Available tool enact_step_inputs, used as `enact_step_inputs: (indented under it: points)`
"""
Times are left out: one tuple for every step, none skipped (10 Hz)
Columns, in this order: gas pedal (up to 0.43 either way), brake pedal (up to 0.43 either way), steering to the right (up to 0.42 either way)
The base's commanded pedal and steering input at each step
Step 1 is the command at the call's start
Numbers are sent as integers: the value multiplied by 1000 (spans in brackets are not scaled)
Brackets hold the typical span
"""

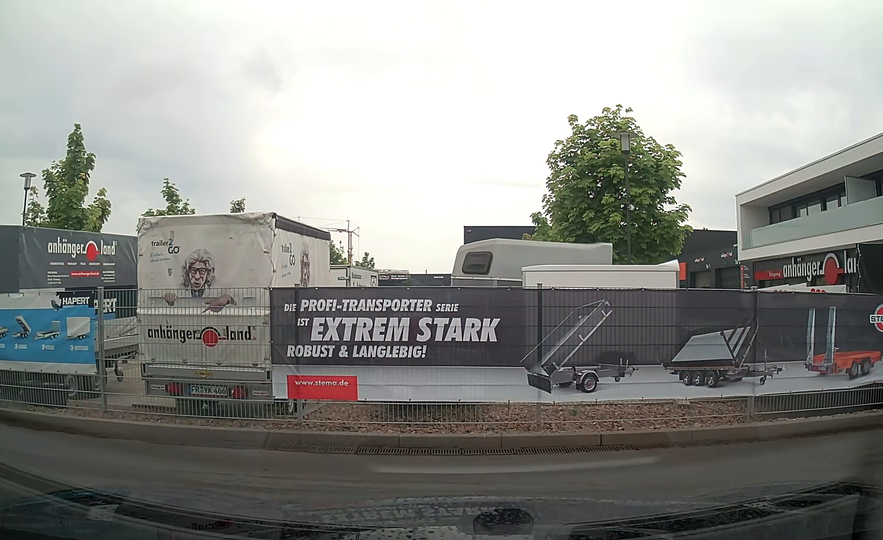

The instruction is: Follow the waypoints while adhering to traffic rules and regulations

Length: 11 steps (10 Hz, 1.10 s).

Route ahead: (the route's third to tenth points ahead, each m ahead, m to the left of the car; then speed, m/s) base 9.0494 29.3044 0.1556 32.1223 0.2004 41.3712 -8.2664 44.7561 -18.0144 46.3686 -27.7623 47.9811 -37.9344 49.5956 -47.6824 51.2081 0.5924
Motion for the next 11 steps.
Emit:
enact_step_inputs:
  points:
    - [0, 98, -69]
    - [0, 110, -88]
    - [0, 104, -109]
    - [0, 104, -126]
    - [0, 91, -149]
    - [0, 85, -168]
    - [0, 67, -182]
    - [0, 61, -201]
    - [0, 30, -219]
    - [0, 0, -237]
    - [0, 0, -256]
